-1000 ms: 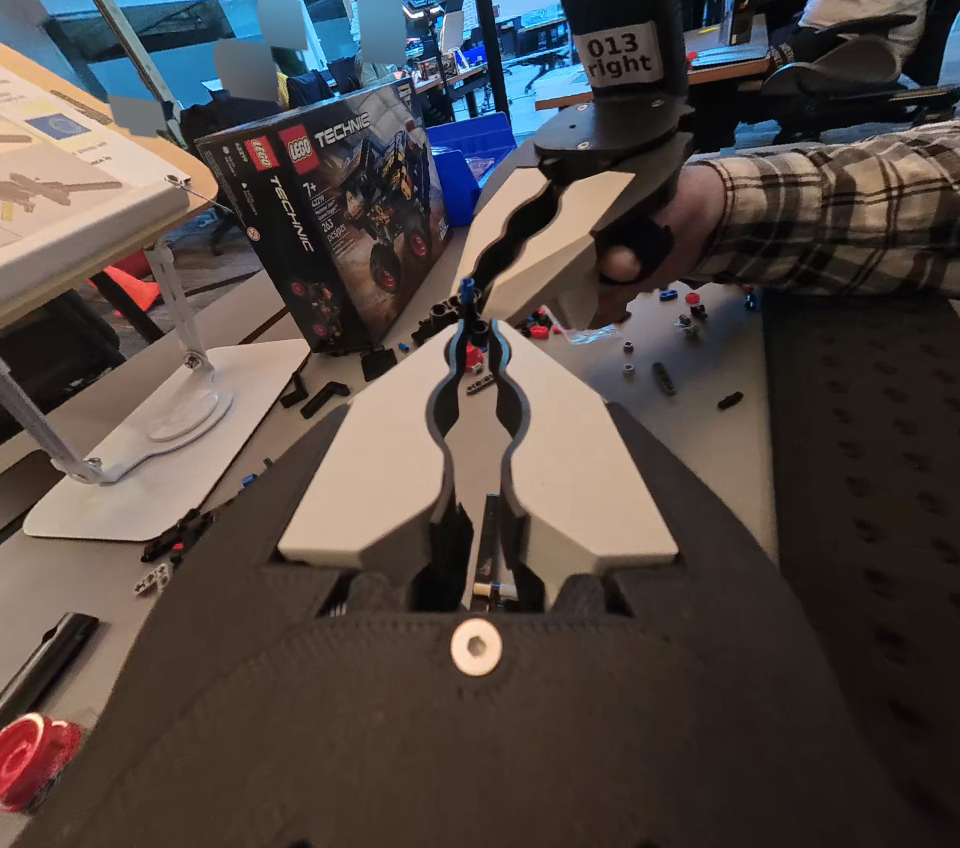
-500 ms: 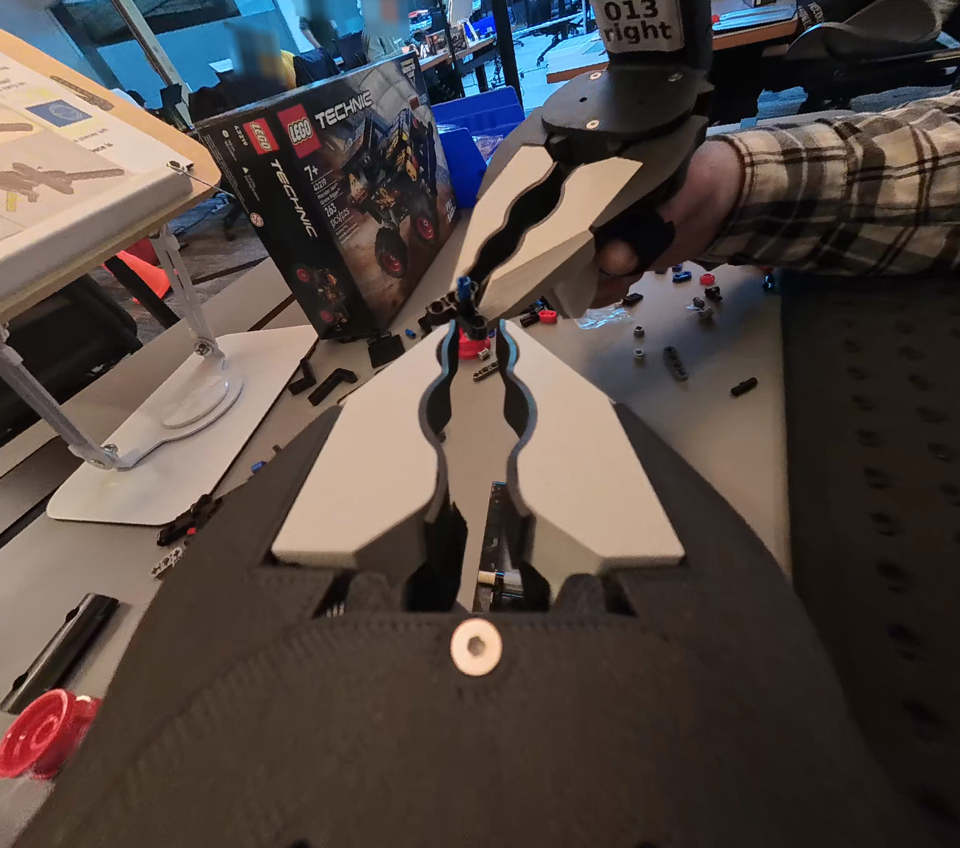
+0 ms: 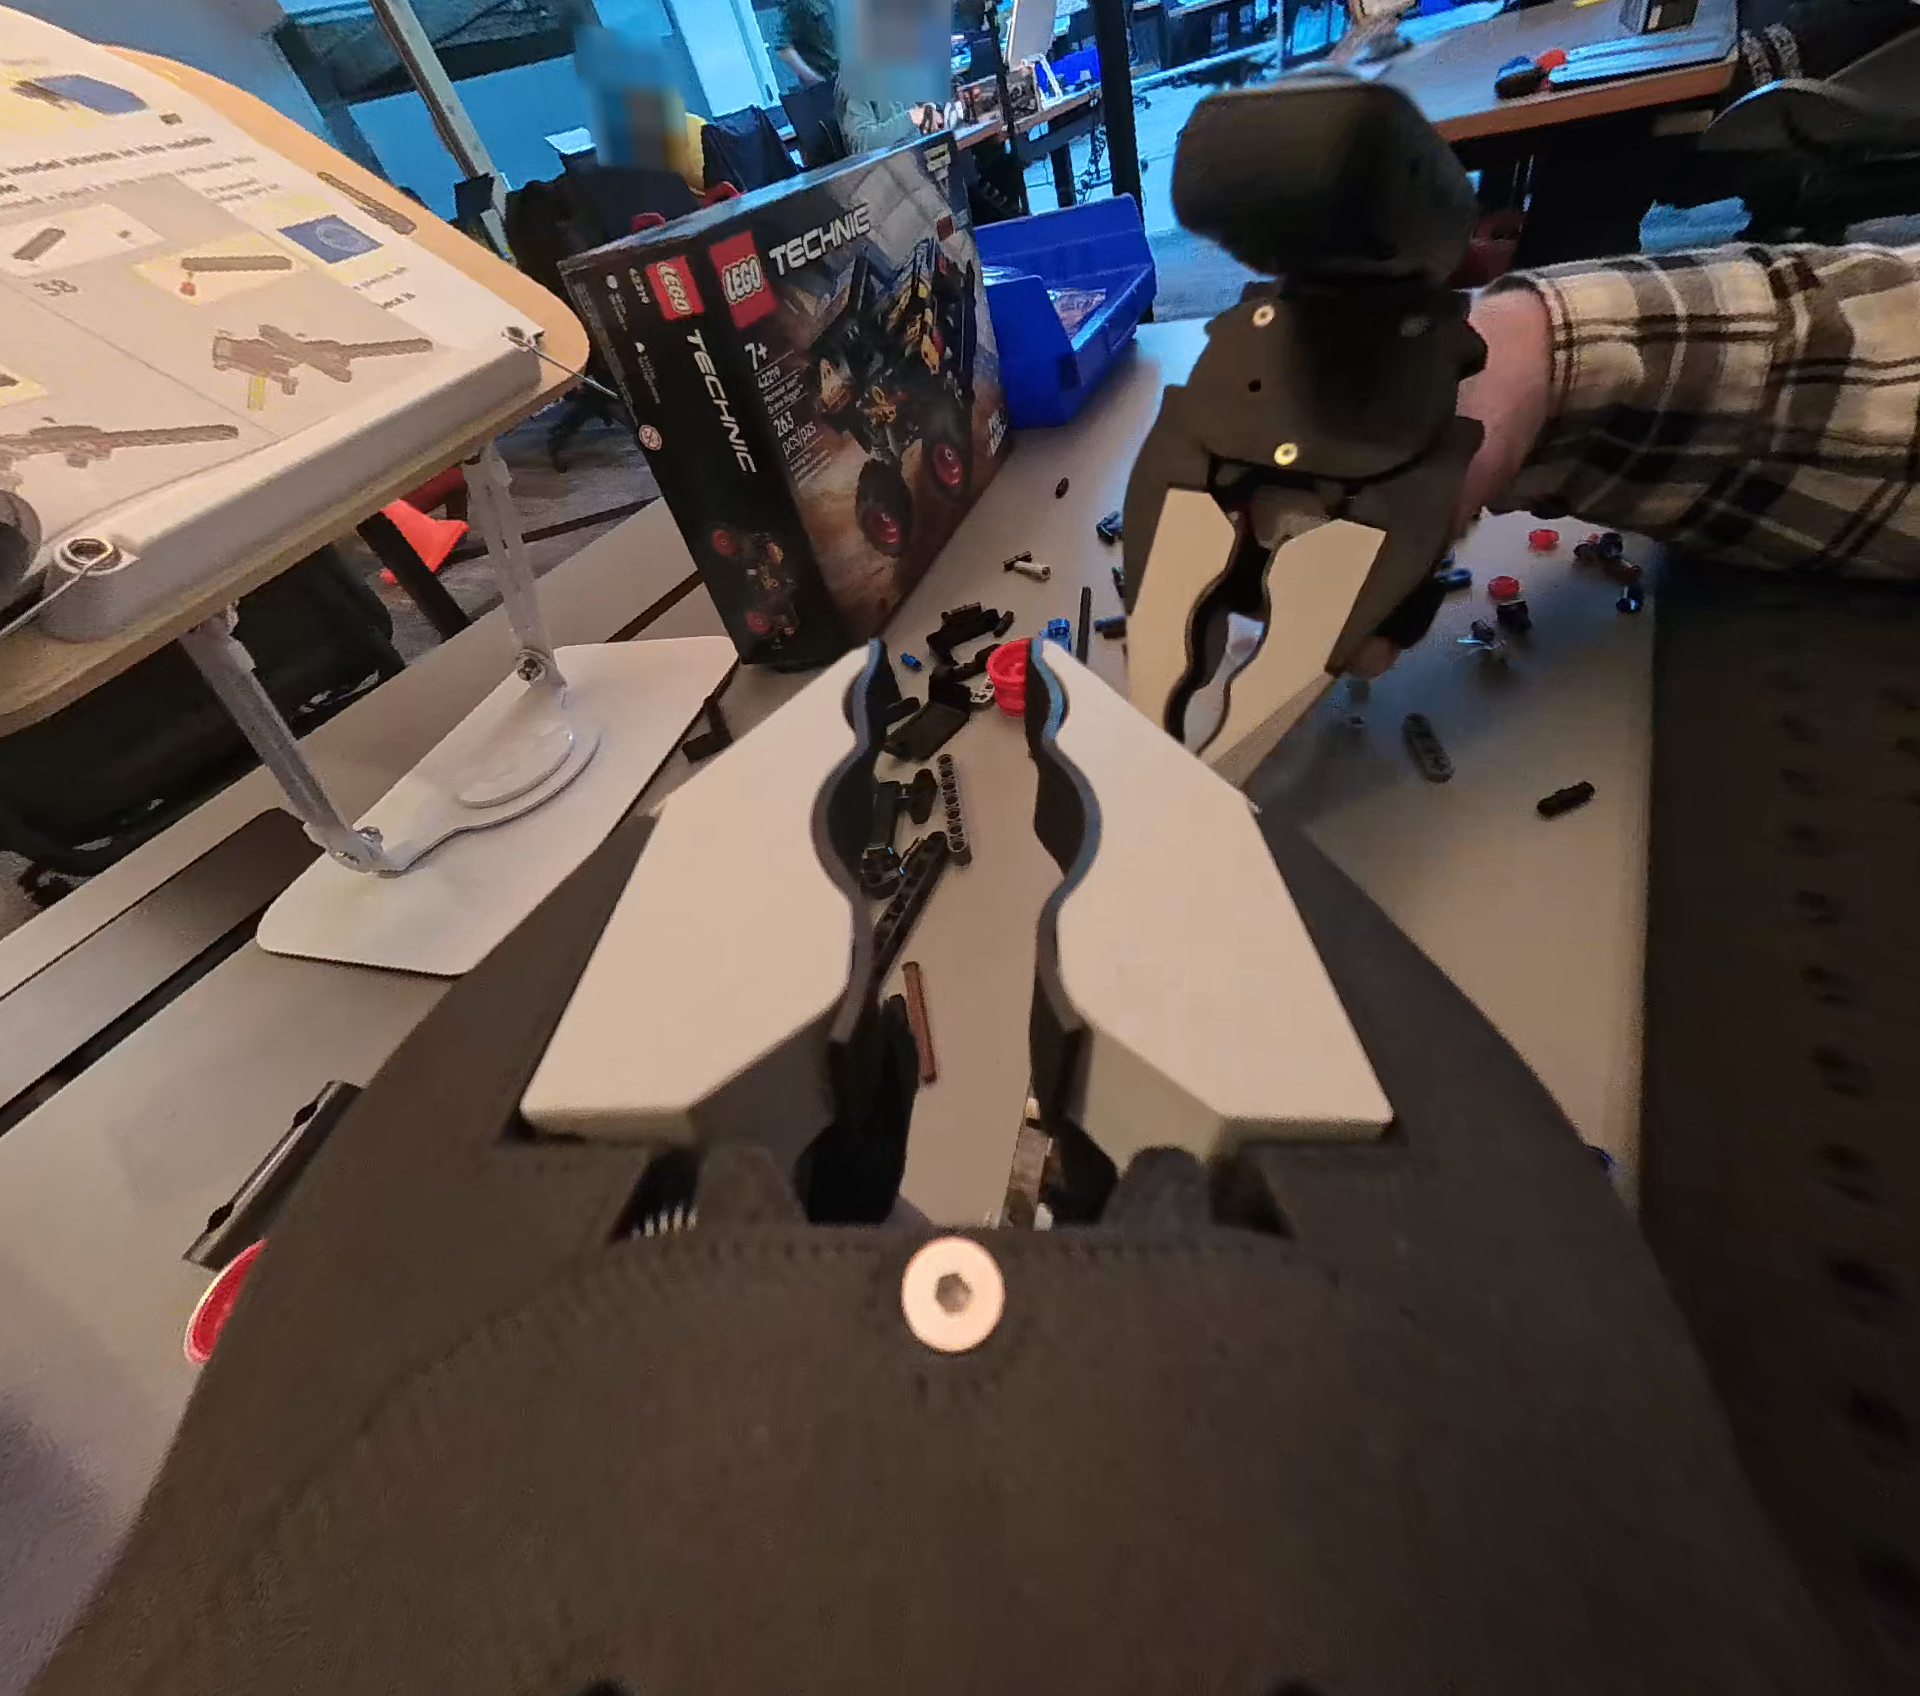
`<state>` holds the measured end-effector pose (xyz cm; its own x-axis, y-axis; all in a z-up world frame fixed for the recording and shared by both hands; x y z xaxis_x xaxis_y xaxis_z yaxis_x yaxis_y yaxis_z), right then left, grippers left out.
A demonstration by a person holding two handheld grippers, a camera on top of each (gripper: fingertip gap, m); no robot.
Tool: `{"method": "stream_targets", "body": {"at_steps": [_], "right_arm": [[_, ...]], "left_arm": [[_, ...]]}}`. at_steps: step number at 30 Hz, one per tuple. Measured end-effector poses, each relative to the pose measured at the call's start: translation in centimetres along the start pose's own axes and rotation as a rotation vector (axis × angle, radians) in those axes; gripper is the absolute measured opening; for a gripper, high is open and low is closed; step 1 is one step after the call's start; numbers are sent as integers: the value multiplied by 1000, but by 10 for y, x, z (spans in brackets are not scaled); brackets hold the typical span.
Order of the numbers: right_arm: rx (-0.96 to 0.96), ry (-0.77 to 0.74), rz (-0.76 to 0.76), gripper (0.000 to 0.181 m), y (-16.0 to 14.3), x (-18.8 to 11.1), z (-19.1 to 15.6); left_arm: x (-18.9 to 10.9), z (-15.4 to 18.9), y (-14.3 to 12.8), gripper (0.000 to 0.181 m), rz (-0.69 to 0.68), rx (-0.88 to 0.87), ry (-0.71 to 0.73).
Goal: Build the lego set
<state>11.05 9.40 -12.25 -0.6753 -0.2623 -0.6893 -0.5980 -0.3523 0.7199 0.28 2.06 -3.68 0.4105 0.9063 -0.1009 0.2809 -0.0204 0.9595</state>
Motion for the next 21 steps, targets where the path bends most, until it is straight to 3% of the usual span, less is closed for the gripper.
{"method": "stream_targets", "body": {"at_steps": [4, 7, 11, 14, 16, 18, 21], "right_arm": [[-8, 45, -113, 6, -17, 9, -6], [-17, 58, -114, 7, -16, 9, -8], [-22, 74, -111, 33, -15, 6, -10], [-62, 35, -95, 33, -8, -8, -7], [-124, -116, -17, 24, 17, -29, 12], [-187, -251, 59, 25, 56, -42, 34], [-407, -519, 26, 32, 119, -45, 77]], "left_arm": [[3, 3, -2, 24, -21, 6, -4], [2, 2, -1, 24, -14, -8, 0], [-2, -5, 3, 25, 3, -21, 38], [-8, -16, 8, 24, 40, -54, 104], [-12, -23, 11, 23, 68, -88, 135], [-16, -28, 14, 23, 92, -104, 162], [-18, -29, 16, 22, 102, -82, 188]]}}
Point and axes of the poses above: each gripper's, where its closed fingertips meet, x out along the fingers, y out of its top, z = x × y across the jaws, the point moved 5 cm from there along -x, back along the fingers, and after that the axes turned 4 degrees about y, right-handed, at the moved point
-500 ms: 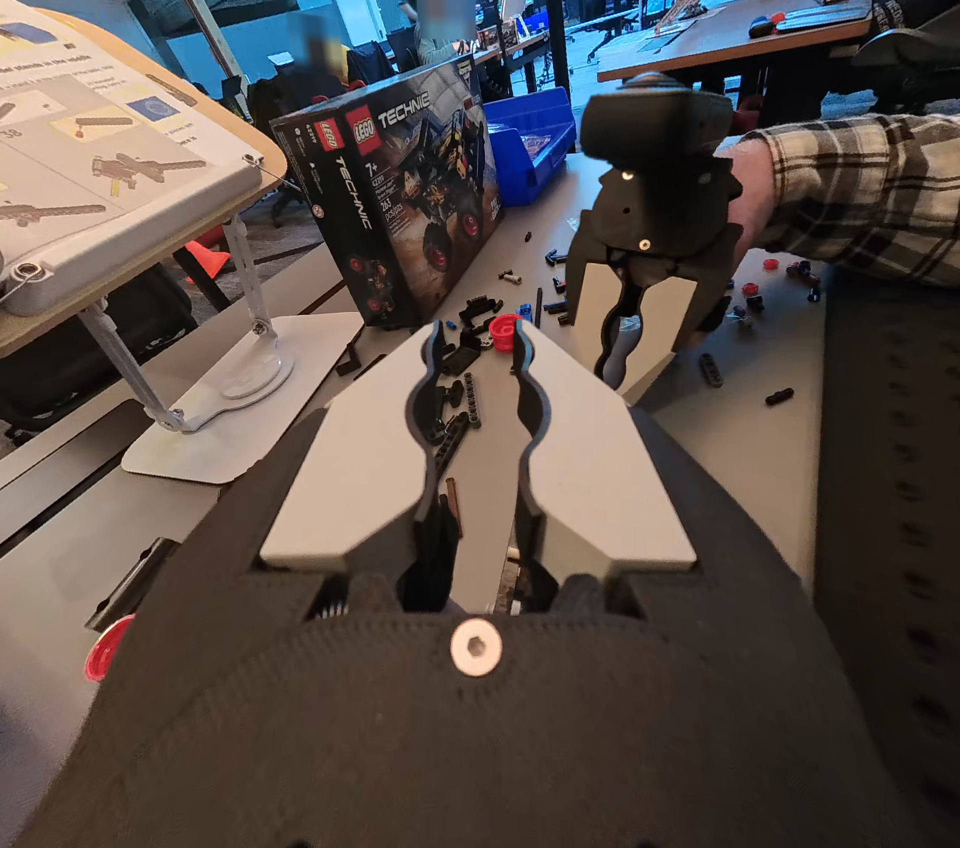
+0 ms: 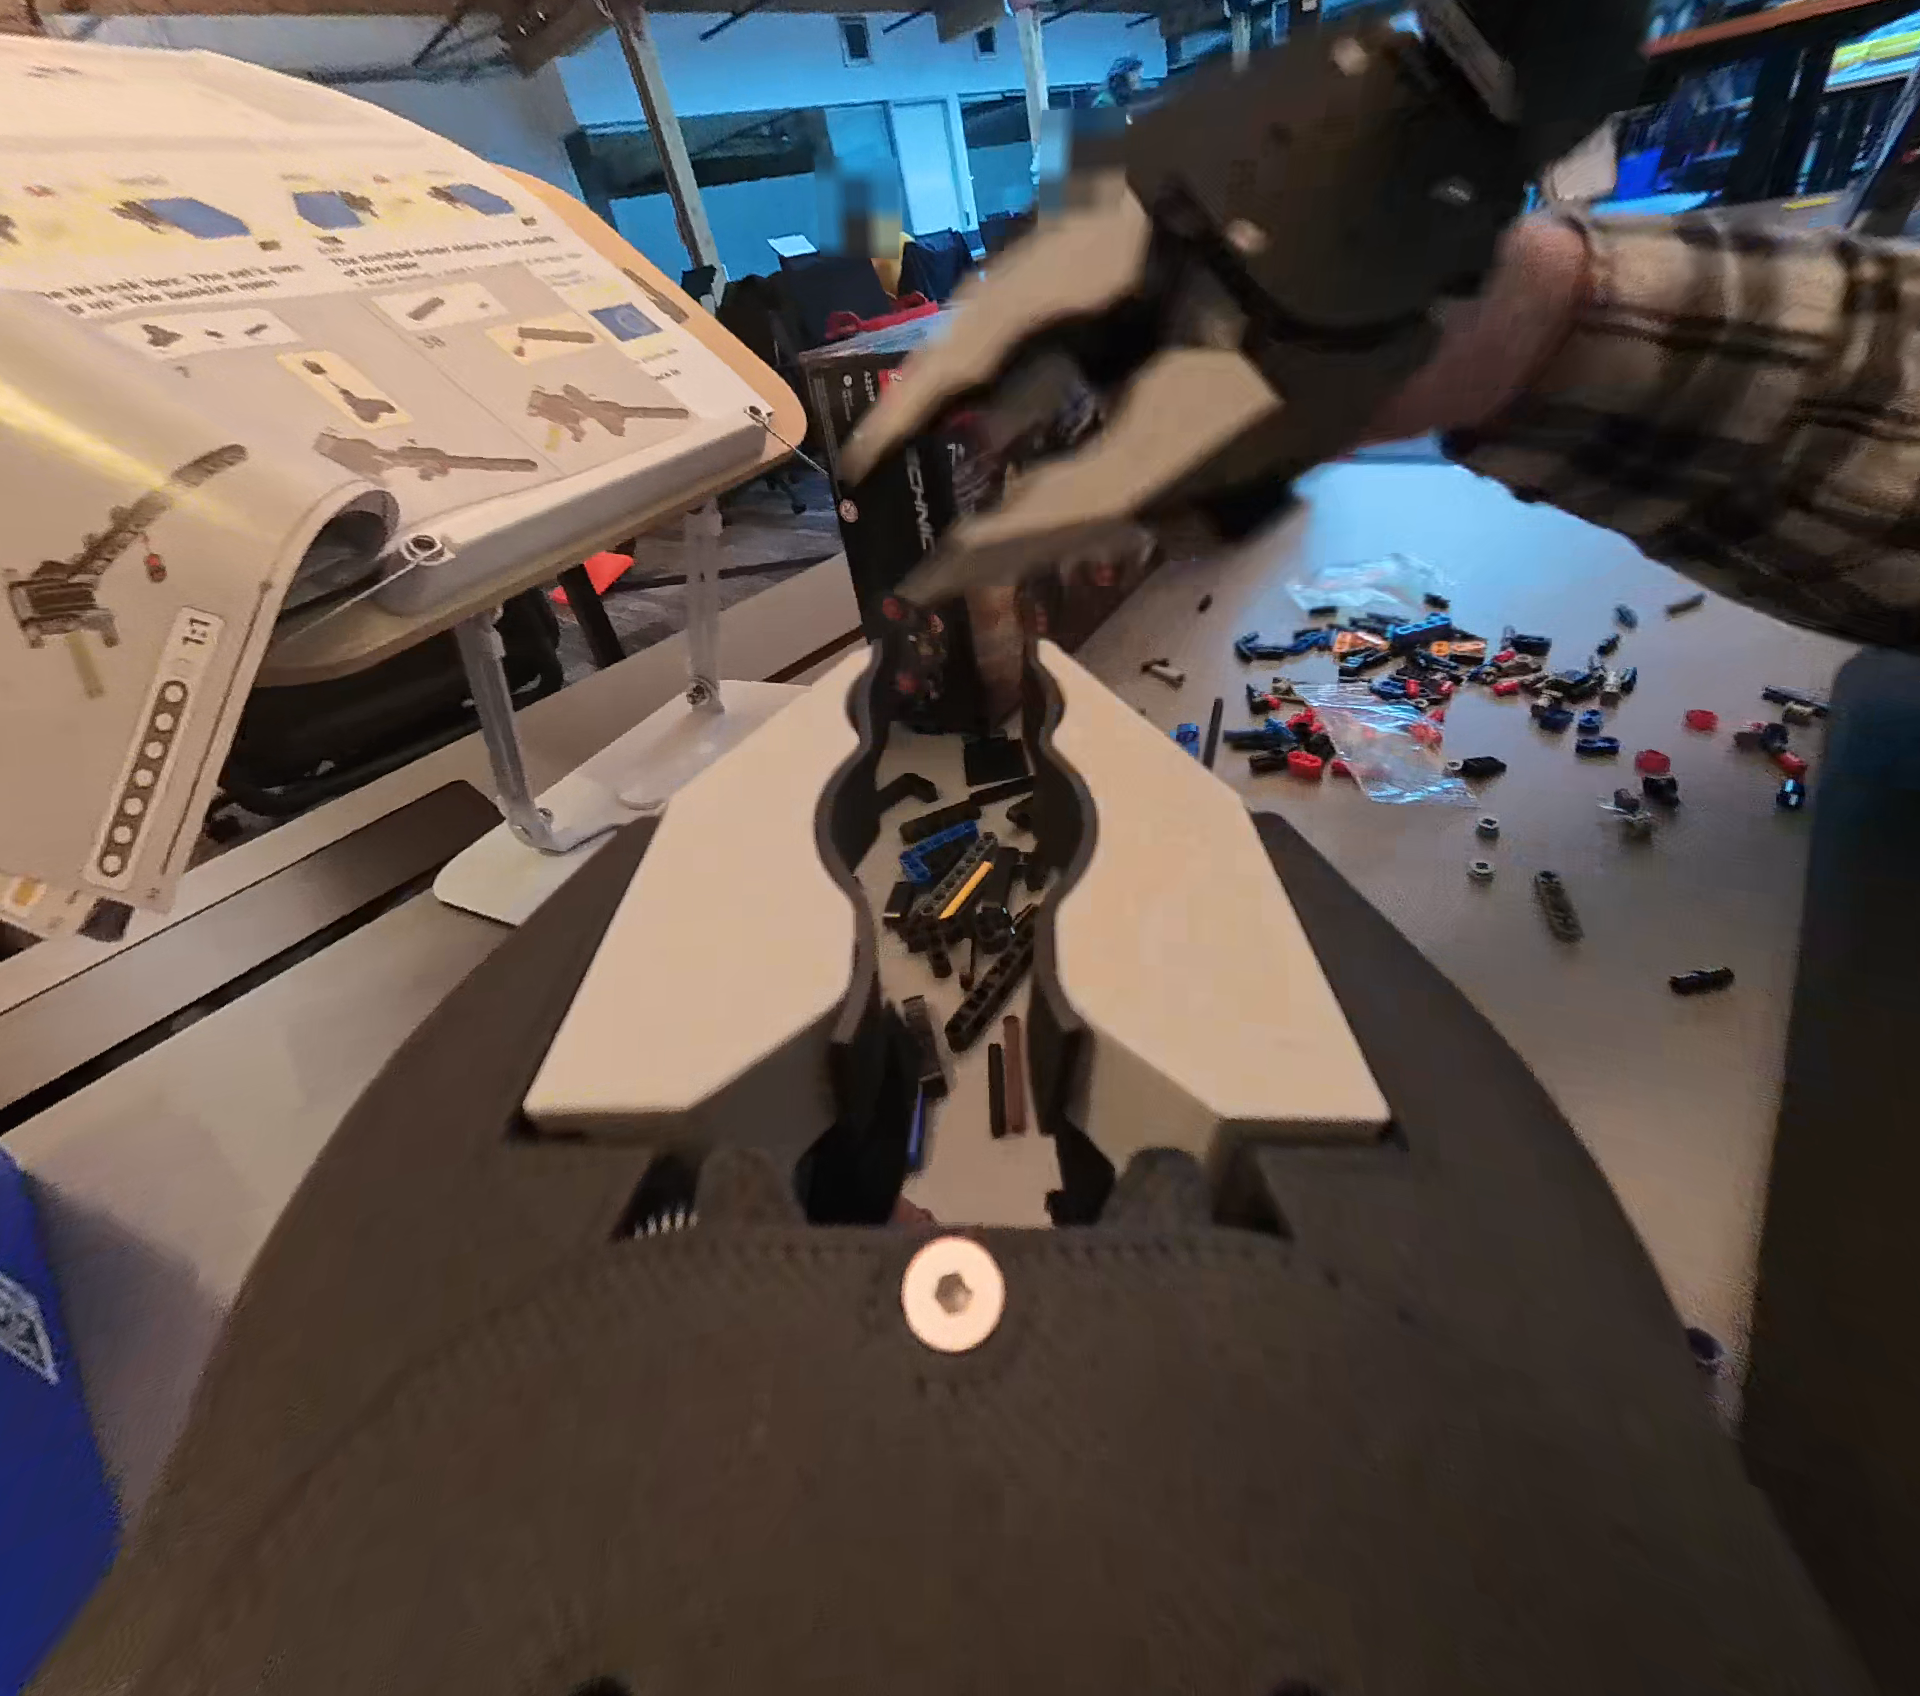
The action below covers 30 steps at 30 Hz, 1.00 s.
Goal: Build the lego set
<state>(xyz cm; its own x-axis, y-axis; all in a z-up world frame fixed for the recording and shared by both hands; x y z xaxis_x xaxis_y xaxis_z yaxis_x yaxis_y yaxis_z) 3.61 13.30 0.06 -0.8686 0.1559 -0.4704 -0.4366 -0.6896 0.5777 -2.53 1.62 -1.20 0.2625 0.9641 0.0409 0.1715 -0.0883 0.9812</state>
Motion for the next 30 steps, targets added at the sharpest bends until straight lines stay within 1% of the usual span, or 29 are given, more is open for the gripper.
{"method": "stream_targets", "body": {"at_steps": [1, 3, 5, 8, 10, 12, 13, 15, 20, 26, 29, 30], "right_arm": [[-82, -66, 9, 31, 16, 11, 17], [-213, -136, 25, 31, 44, 36, 43], [-334, -203, 1, 29, 59, 63, 67], [-413, -200, -44, 28, 63, 104, 87], [-458, -199, -67, 23, 61, 122, 94], [-489, -188, -104, 18, 56, 135, 97], [-495, -182, -112, 8, 54, 138, 98], [-500, -174, -113, 0, 53, 140, 98], [-494, -177, -115, 0, 53, 135, 99], [-401, -158, -86, 1, 49, 124, 103], [-365, -157, -79, 2, 44, 118, 108], [-354, -155, -78, 6, 43, 116, 110]], "left_arm": [[0, 0, -1, 22, -7, 10, 2], [1, 1, -3, 22, -14, 15, -1], [1, 1, -3, 22, -10, 11, -3], [0, -1, -2, 22, 1, -11, -2], [-1, -2, 0, 22, 14, -33, -6], [-2, -2, 1, 22, 24, -56, -15], [-2, -2, 2, 22, 29, -64, -20], [-3, -1, 4, 22, 38, -74, -30], [-4, 2, 7, 22, 49, -80, -44], [-5, -3, 8, 22, 54, -71, -17], [-6, -13, 10, 23, 46, -82, 8], [-6, -19, 11, 24, 24, -76, 22]]}}
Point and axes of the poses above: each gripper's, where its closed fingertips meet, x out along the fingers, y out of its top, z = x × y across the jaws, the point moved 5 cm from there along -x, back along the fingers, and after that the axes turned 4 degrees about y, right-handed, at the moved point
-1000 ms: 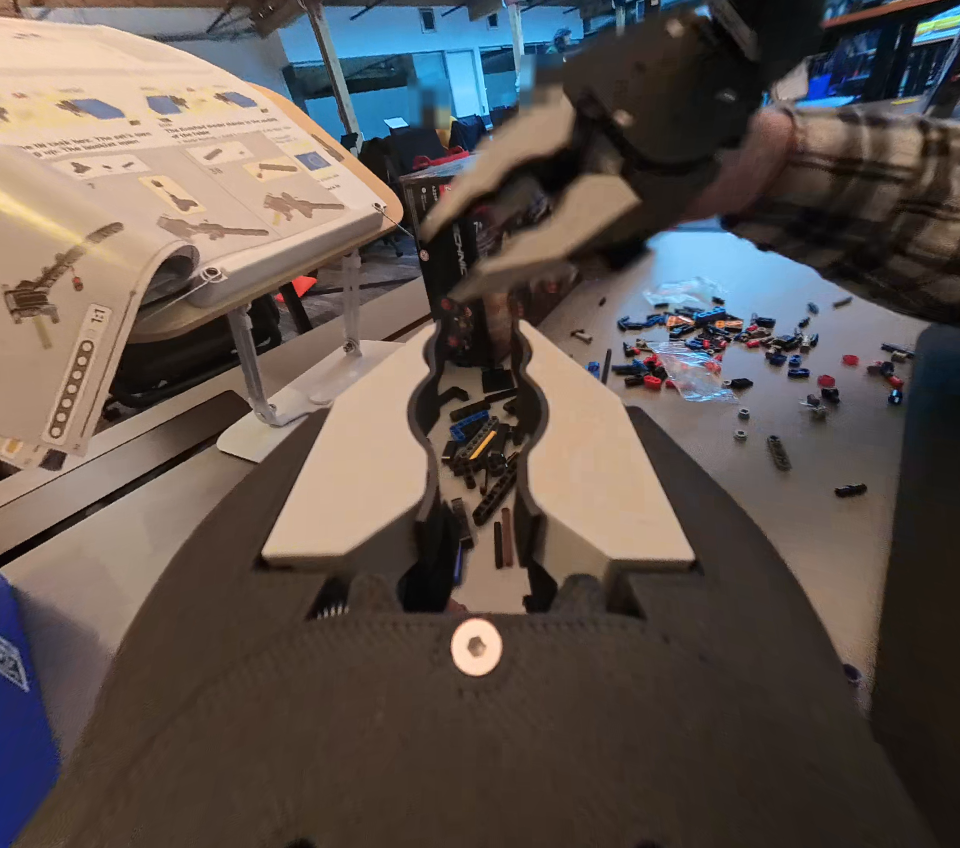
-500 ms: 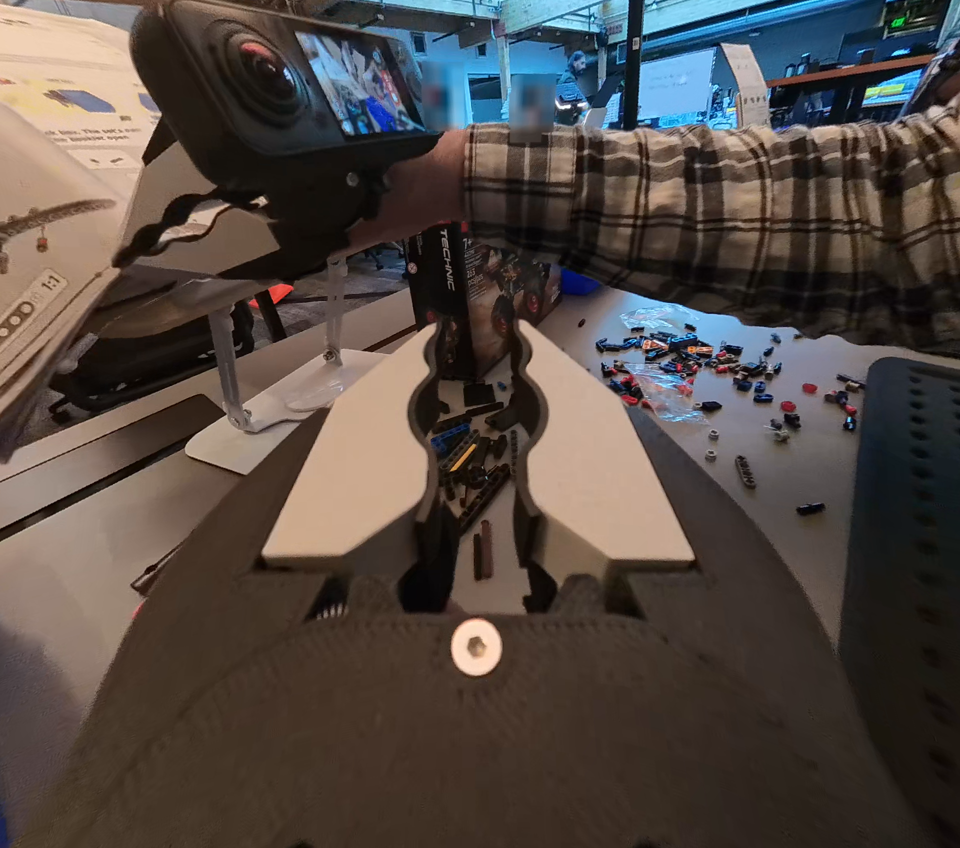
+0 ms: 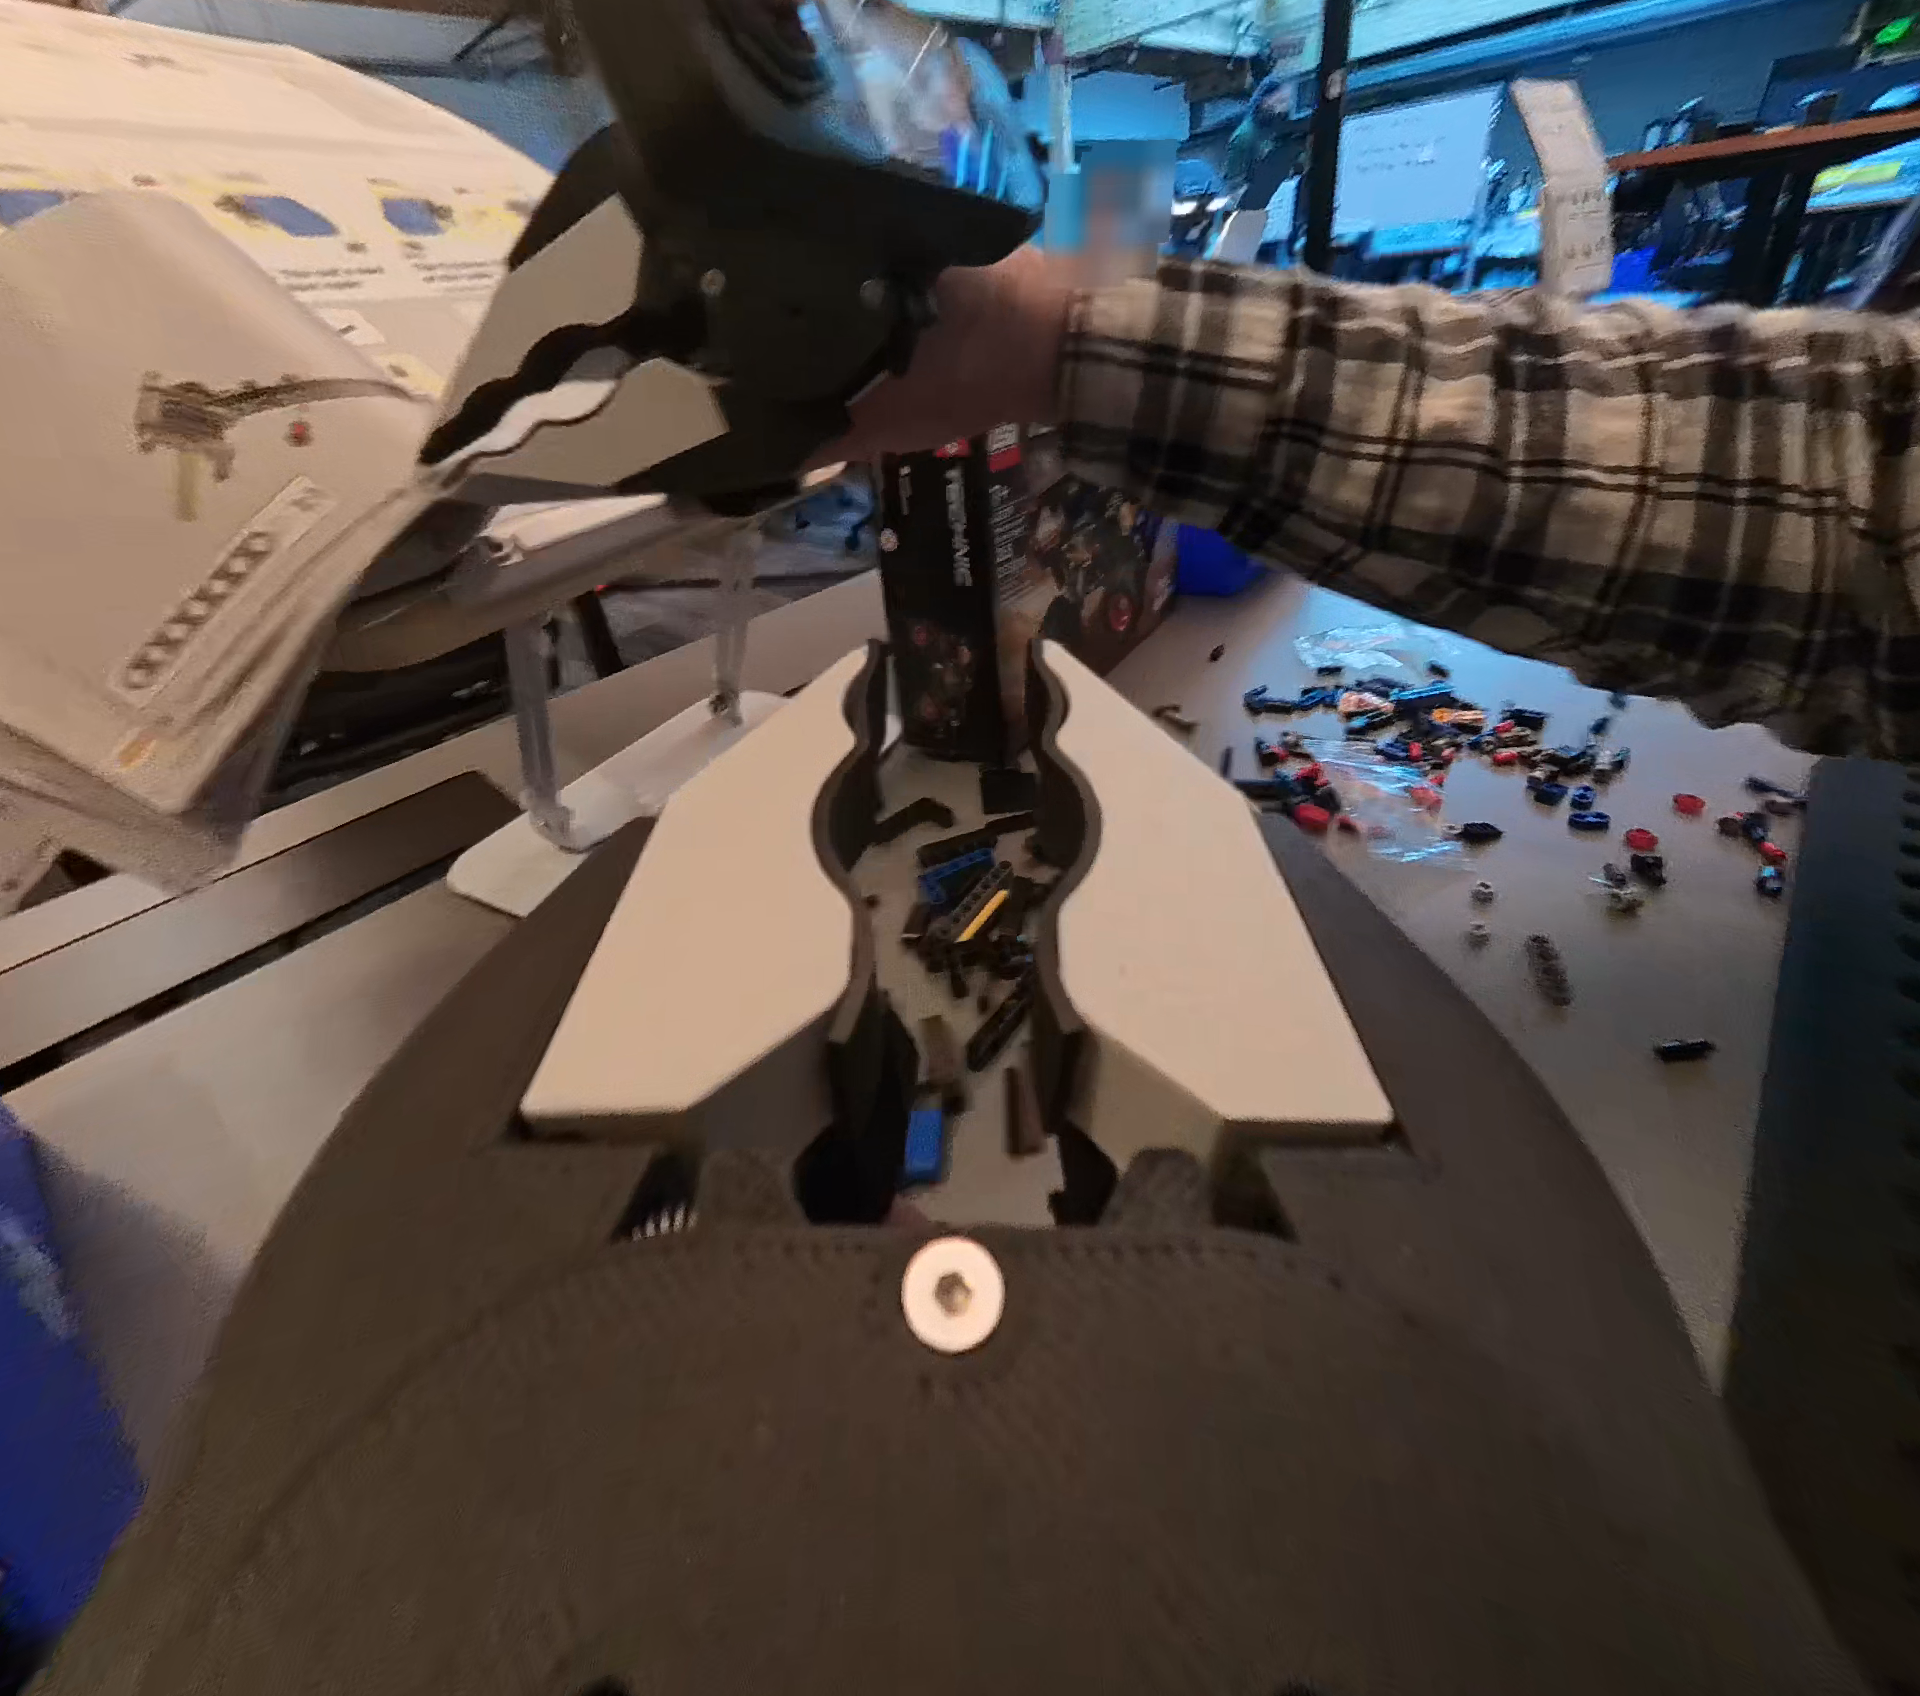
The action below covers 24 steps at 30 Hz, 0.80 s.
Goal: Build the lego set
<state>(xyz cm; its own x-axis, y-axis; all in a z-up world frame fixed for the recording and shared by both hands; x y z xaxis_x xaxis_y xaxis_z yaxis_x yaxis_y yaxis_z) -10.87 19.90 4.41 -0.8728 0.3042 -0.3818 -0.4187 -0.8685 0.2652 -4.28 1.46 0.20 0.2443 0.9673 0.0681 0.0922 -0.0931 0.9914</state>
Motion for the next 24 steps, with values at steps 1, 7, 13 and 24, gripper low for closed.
{"method": "stream_targets", "body": {"at_steps": [1, 7, 13, 24], "right_arm": [[5, -1, 0, 8, -2, -2, 1], [46, -5, 15, 4, -11, -10, 7], [105, -2, -18, 14, -27, -12, 9], [323, -88, -101, 15, -72, -30, 24]], "left_arm": [[1, -9, 2, 25, -23, 11, 27], [13, -90, 20, 30, -179, 8, 202], [49, -161, 12, 37, -318, 3, 263], [108, -171, -4, 43, -402, 34, 126]]}}
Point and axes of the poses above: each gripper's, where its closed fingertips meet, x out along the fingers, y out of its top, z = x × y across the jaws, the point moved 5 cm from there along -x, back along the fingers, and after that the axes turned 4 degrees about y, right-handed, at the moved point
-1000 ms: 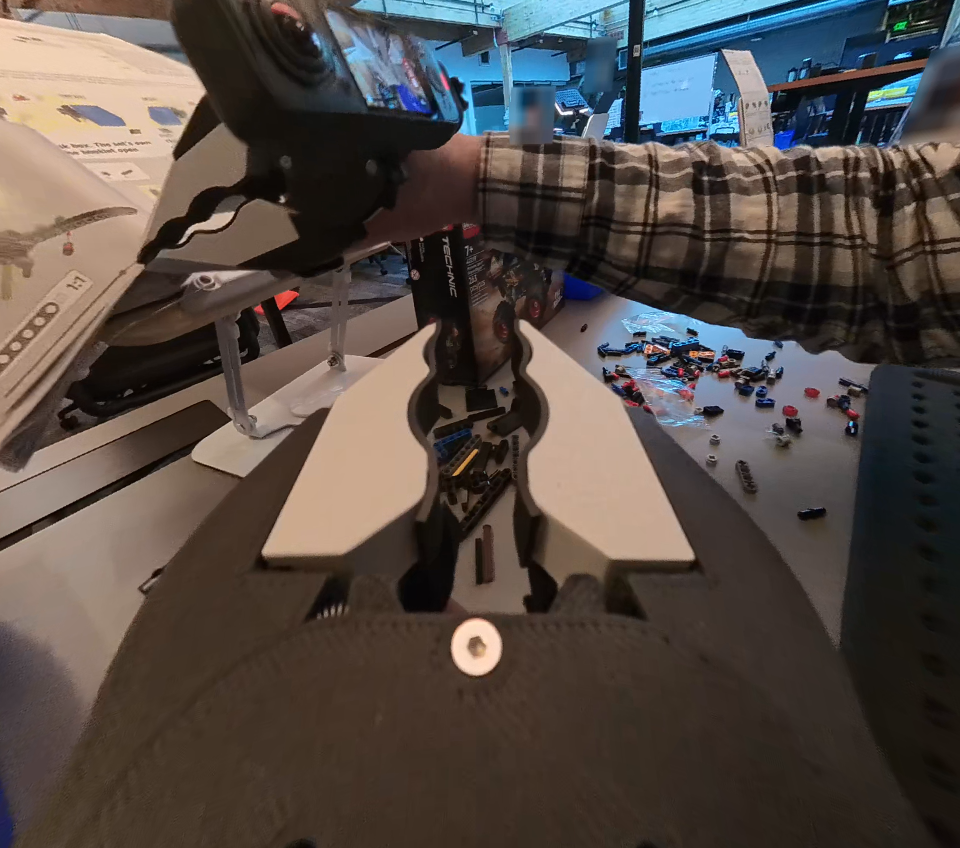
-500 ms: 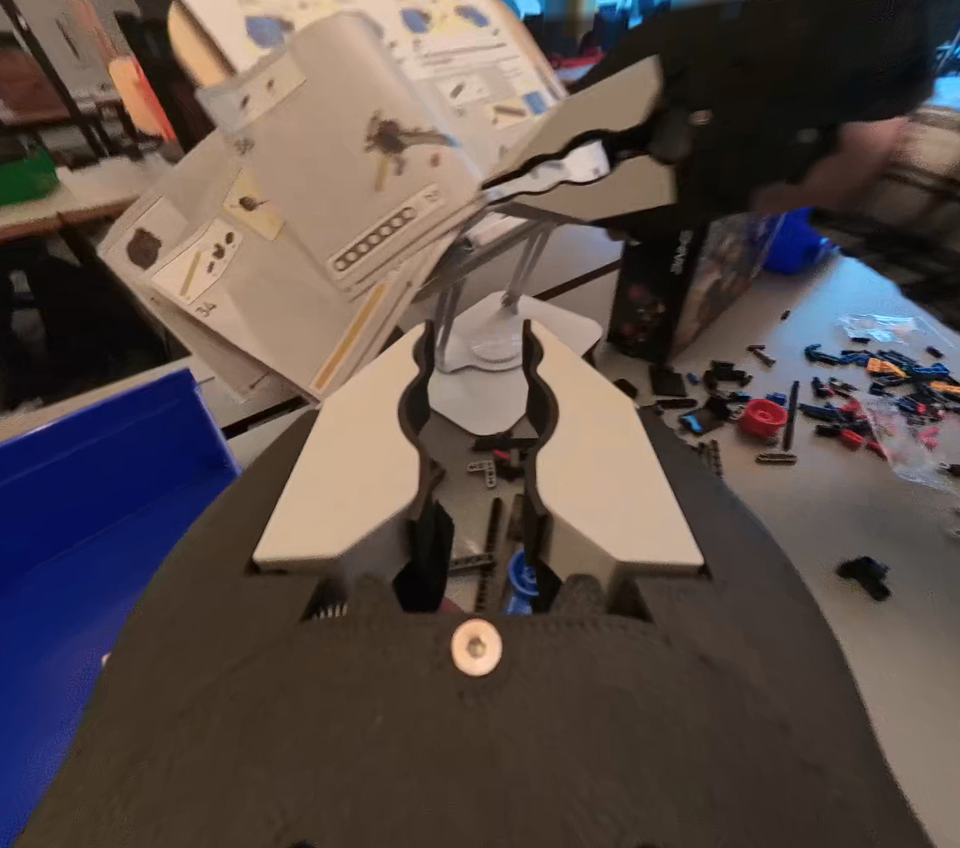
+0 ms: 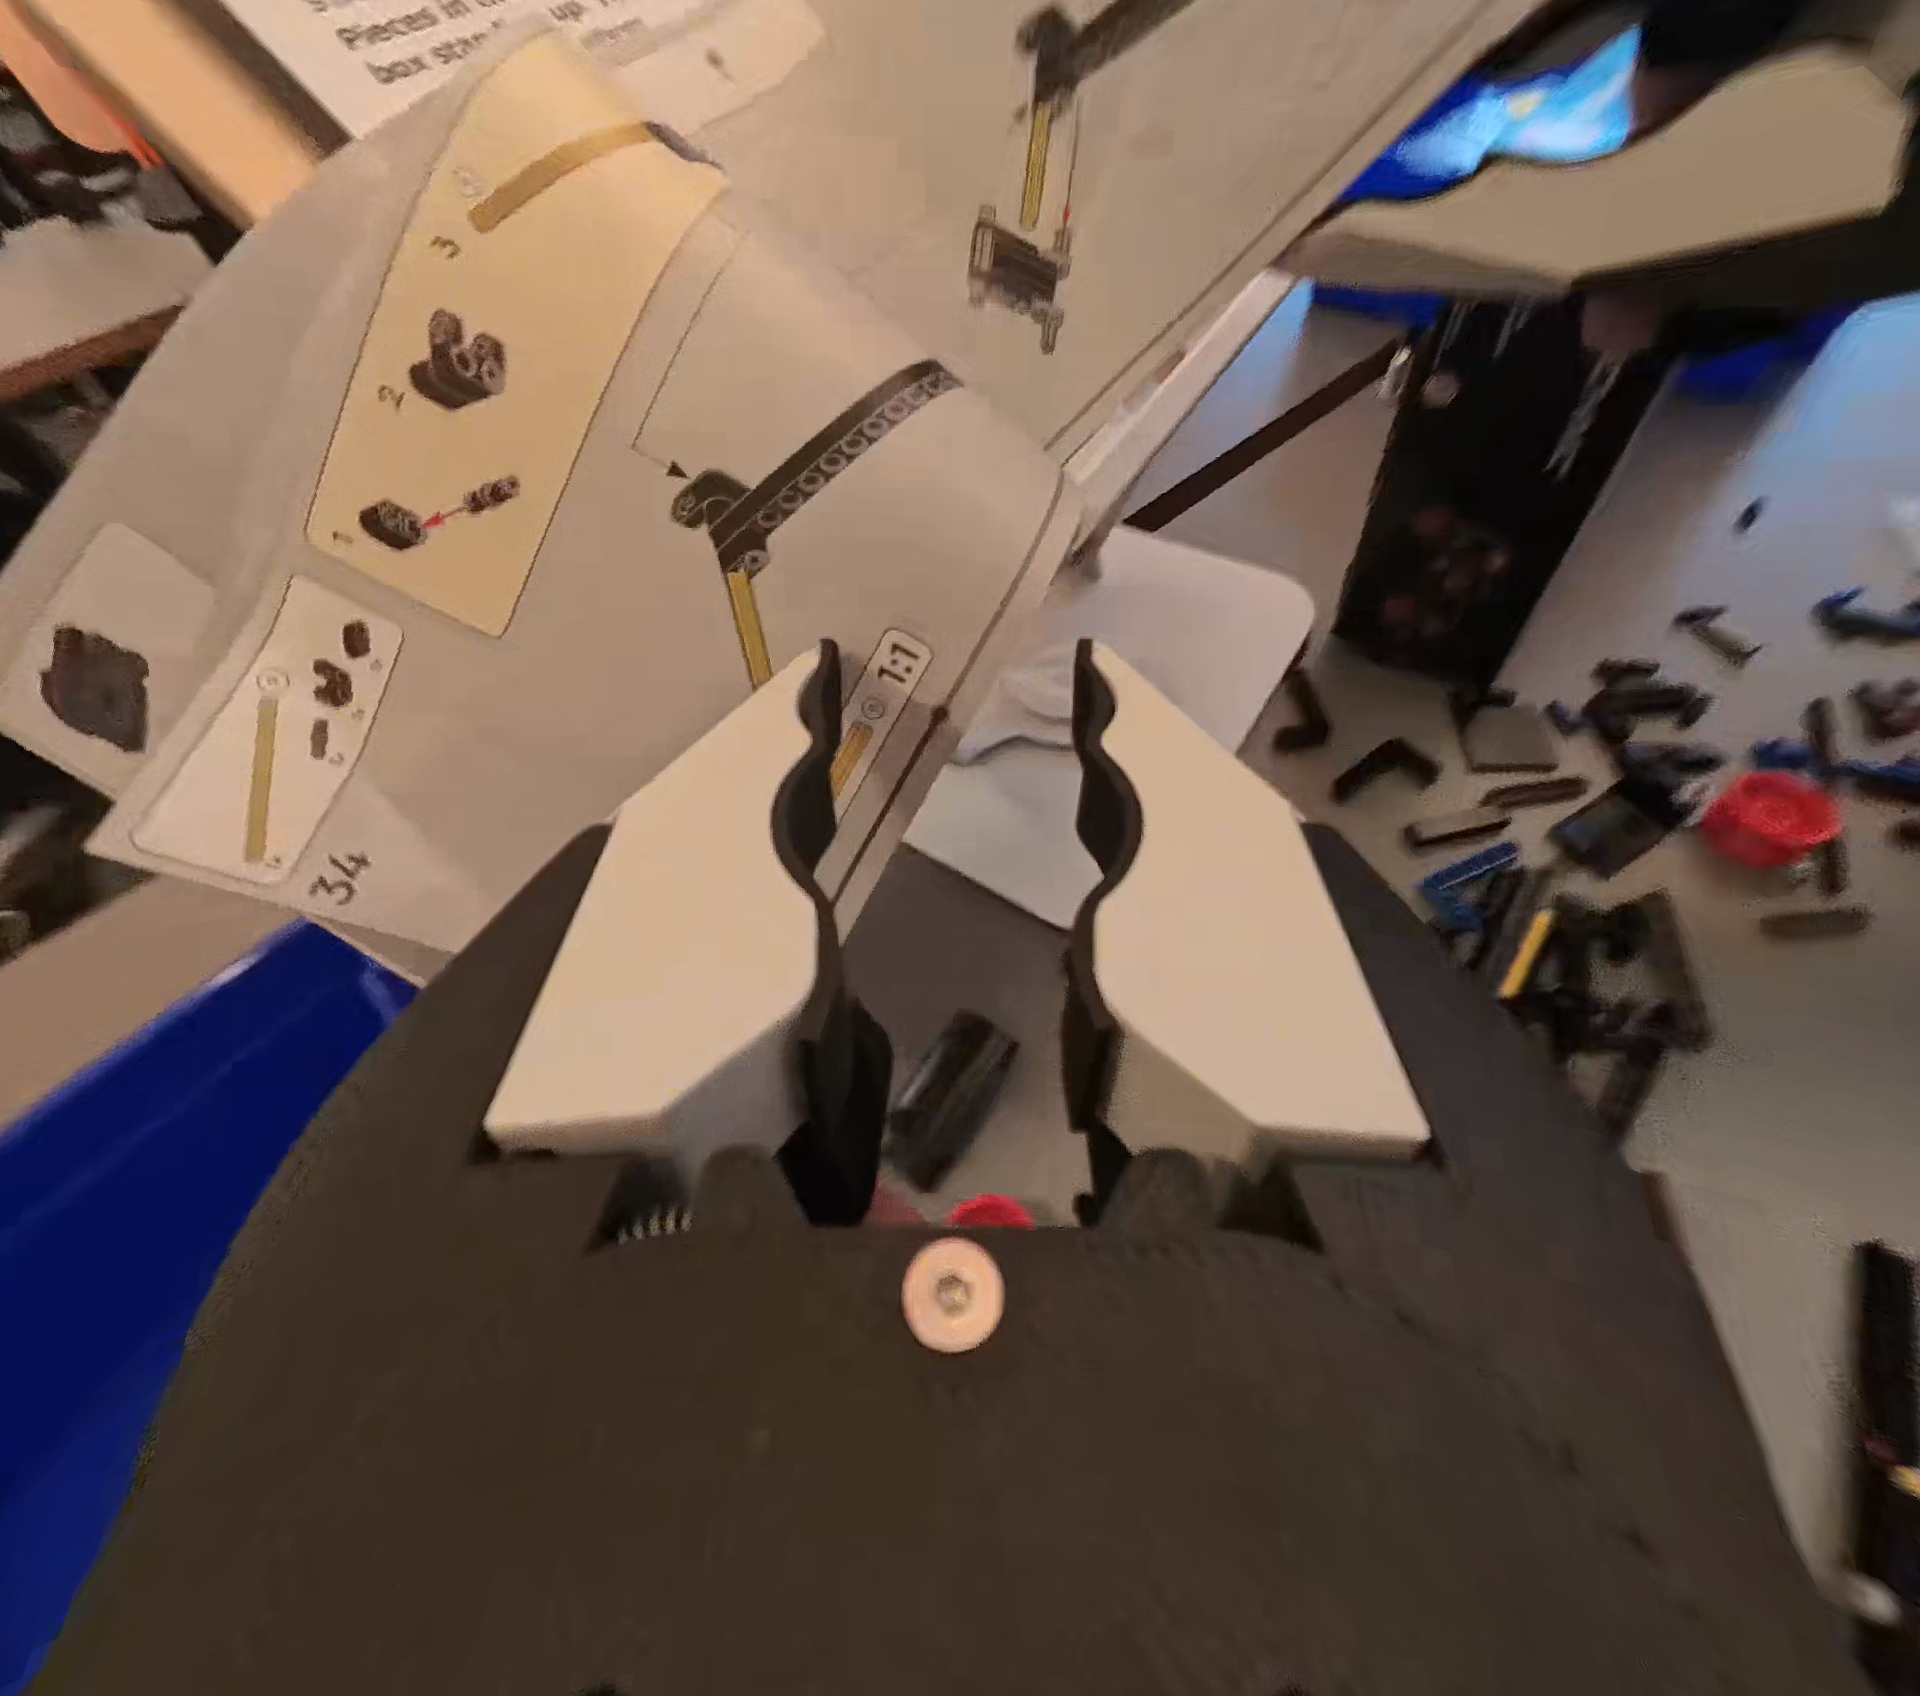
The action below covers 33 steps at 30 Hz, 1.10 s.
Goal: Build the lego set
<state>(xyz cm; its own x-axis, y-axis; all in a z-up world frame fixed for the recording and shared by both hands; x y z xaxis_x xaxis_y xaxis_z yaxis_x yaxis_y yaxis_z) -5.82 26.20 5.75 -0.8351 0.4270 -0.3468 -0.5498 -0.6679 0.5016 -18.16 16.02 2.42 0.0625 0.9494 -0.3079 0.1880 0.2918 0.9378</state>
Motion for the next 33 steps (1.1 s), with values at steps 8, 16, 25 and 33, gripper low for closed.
{"method": "stream_targets", "body": {"at_steps": [8, 16, 25, 33], "right_arm": [[113, 79, -48, 30, -24, -19, 23], [121, 66, -193, 30, -49, -39, 53], [142, 101, -182, 29, -54, -36, 49], [136, 91, -167, 31, -55, -29, 55]], "left_arm": [[8, -12, -12, 43, -97, 132, 99], [6, -28, -26, 43, -132, 101, 116], [-3, -24, -33, 44, -153, 154, 134], [-15, -16, -24, 44, -125, 233, 160]]}}
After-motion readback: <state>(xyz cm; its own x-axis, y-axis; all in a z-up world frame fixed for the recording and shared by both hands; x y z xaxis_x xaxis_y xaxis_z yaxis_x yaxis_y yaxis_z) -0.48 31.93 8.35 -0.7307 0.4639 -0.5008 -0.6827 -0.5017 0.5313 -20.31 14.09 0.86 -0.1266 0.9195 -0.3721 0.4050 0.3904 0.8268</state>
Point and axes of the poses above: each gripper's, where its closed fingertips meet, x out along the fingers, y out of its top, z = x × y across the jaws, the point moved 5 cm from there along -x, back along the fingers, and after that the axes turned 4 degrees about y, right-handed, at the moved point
